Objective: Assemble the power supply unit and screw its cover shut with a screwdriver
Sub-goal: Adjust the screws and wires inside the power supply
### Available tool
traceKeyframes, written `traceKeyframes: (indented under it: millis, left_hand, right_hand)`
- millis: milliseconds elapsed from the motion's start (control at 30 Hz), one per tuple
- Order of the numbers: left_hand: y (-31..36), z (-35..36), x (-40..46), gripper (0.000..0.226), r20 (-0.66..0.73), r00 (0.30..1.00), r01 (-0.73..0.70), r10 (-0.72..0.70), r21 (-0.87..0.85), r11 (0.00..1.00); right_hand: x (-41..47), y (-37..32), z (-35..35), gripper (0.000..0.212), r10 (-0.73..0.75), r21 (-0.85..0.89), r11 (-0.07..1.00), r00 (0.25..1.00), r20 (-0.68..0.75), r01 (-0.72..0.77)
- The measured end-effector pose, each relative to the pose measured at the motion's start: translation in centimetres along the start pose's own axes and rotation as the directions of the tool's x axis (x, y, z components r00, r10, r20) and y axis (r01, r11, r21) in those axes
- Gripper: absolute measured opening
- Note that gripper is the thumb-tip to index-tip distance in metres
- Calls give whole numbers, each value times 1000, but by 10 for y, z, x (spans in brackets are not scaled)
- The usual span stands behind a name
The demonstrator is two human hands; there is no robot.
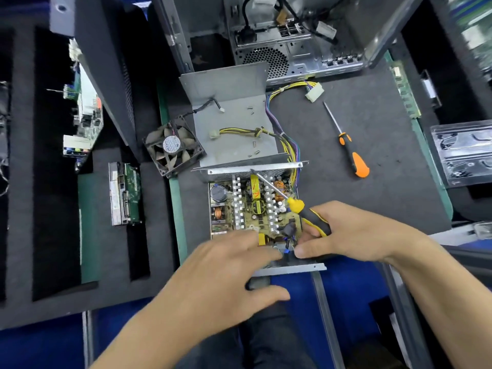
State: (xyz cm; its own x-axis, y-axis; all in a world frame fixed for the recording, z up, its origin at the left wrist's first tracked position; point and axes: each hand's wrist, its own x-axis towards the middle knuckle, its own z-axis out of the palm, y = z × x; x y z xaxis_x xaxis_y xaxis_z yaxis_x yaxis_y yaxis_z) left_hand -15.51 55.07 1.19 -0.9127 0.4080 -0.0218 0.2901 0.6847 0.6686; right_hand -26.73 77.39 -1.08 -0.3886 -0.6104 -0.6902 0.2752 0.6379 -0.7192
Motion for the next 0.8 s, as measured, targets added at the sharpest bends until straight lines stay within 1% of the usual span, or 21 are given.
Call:
traceKeyframes:
  millis: [33, 67, 133, 233, 300, 433, 600, 700, 800]
  left_hand:
    - [3, 4, 5, 46, 72, 997, 23, -29, 86, 996]
    - [2, 9, 9, 43, 131, 988, 67, -84, 131, 989]
    - [-2, 14, 14, 36, 240, 952, 135, -191, 232, 963]
    - [-4, 17, 18, 25, 315, 915, 165, -252, 276, 947]
    - [-2, 16, 19, 23, 330, 904, 177, -271, 287, 941]
    - [-3, 17, 17, 23, 350, 902, 141, -254, 317, 938]
    - [-3, 19, 13, 22, 356, 894, 170, -273, 294, 941]
    - [-3, 20, 11, 24, 336, 901, 177, -273, 289, 941]
    - [-4, 20, 11, 27, 329, 904, 187, -275, 274, 943]
  right_hand:
    - [0, 0, 1, 36, 4, 1, 1000, 1000, 10, -4]
    - [-1, 1, 2, 37, 6, 4, 1000, 1000, 14, -6]
    - [-2, 0, 5, 37, -7, 8, 1000, 1000, 11, 7]
    - [-4, 0, 8, 40, -12, 12, 1000, 1000, -14, 12]
    - [-4, 0, 9, 39, -16, 7, 1000, 999, -35, 16]
    - [-7, 1, 14, 36, 2, -3, 1000, 997, -78, -2]
    - [-8, 4, 13, 39, -19, -3, 1000, 997, -68, 19]
    - [-7, 6, 13, 47, -16, 29, 999, 997, -72, 18]
    - [-6, 12, 14, 48, -20, 101, 995, 997, -69, 27]
